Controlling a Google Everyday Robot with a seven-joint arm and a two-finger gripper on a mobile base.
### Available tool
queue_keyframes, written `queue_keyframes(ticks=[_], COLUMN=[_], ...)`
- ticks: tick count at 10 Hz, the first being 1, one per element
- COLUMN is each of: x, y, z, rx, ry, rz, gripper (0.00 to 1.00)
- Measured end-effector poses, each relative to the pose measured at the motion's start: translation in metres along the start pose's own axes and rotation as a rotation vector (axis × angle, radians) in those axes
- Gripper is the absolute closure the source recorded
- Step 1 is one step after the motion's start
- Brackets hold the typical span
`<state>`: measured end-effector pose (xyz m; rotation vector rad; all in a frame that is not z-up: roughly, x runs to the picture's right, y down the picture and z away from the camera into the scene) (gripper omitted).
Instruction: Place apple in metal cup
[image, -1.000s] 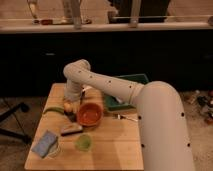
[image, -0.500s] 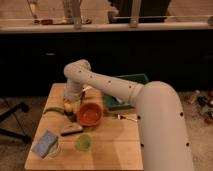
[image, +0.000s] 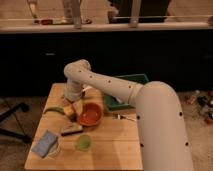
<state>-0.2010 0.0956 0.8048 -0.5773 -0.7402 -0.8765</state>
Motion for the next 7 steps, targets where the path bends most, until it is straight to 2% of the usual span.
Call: queue_keyframes(ticks=[2, 4, 6, 7], x=[-0.001, 0.001, 0.005, 0.009], y=[-0.001, 0.003, 0.008, 0.012], z=[0.000, -0.007, -0.012, -0.015], rx=[0.005, 0.073, 0.117, 0.124], ry=[0.004, -0.006, -0.021, -0.019], rz=[-0.002, 0.009, 0.017, 0.023], gripper=[0.20, 0.20, 0.20, 0.20])
